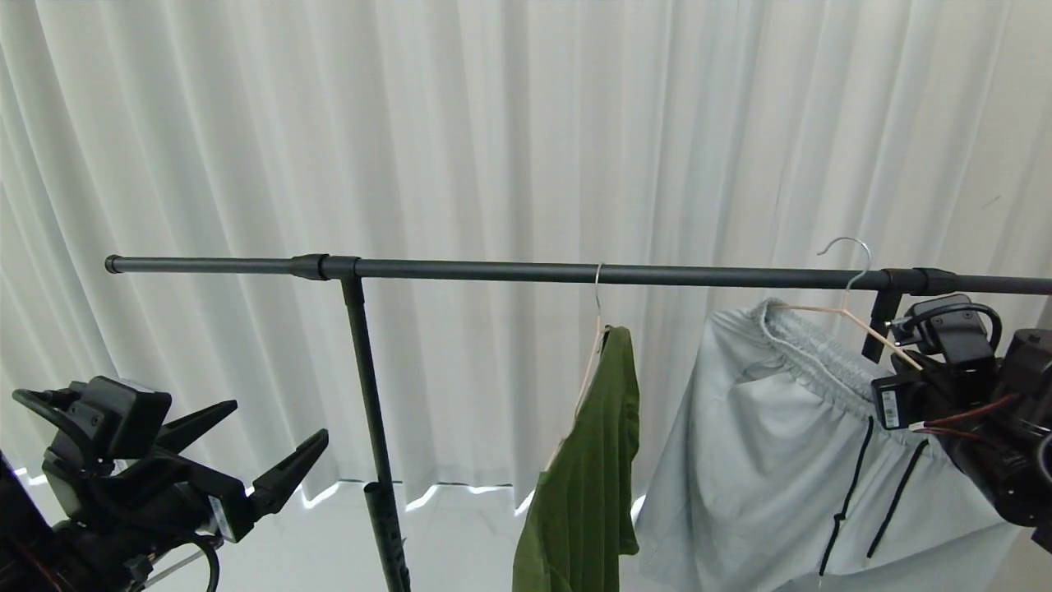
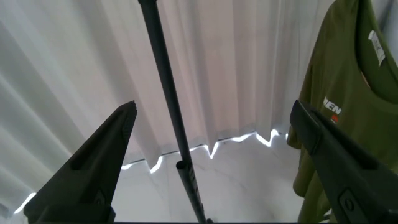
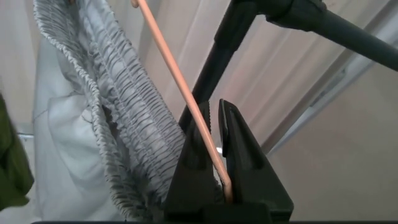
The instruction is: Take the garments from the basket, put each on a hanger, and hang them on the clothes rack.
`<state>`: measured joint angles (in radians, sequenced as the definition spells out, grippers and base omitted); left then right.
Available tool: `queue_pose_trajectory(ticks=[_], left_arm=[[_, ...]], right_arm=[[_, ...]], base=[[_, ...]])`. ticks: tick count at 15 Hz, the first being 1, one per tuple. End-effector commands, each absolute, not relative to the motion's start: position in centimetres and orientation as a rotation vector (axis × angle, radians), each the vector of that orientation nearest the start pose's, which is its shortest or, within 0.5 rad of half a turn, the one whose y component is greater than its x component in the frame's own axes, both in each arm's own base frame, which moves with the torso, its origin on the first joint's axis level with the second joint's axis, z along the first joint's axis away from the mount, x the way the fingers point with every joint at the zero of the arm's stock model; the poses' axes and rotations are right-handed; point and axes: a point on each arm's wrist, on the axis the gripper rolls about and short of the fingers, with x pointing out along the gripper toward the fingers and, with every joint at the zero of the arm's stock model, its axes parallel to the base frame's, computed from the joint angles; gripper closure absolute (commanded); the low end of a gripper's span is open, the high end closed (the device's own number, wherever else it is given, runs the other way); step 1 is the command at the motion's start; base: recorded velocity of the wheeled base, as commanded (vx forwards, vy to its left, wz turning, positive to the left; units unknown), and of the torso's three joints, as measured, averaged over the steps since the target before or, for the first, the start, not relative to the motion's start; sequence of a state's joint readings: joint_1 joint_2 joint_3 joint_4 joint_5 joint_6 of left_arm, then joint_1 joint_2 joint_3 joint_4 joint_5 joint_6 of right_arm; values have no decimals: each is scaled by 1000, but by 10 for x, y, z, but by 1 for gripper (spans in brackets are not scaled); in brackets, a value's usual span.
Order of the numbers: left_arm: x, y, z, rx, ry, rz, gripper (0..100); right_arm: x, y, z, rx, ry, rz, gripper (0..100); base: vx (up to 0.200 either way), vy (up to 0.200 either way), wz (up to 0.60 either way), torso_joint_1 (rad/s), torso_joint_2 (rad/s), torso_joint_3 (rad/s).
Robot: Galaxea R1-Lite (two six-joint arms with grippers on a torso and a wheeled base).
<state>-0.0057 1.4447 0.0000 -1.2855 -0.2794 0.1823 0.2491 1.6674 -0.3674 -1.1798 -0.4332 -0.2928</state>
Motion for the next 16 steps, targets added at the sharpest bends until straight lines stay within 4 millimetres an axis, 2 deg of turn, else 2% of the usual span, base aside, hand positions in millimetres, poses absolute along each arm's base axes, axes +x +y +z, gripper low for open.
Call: queue_pose_trajectory(ticks=[1, 5, 14, 15, 16], left_arm=[[159, -7, 118, 160, 127, -299, 0], [159, -7, 118, 161, 130, -301, 0], [160, -8, 117, 165, 136, -308, 0], [160, -8, 117, 165, 135, -307, 0], [160, -8, 117, 165, 135, -308, 0]], right_arm=[[259, 56, 124, -347, 188, -162, 100], [268, 58, 118, -353, 203, -160, 100], [268, 60, 113, -360, 220, -151, 100], [268, 60, 113, -360, 222, -151, 0], [268, 60, 112, -361, 225, -150, 0]], base=[[0, 0, 0, 0, 0, 0], [0, 0, 0, 0, 0, 0], [0, 0, 0, 0, 0, 0], [0, 0, 0, 0, 0, 0], [0, 0, 0, 0, 0, 0]])
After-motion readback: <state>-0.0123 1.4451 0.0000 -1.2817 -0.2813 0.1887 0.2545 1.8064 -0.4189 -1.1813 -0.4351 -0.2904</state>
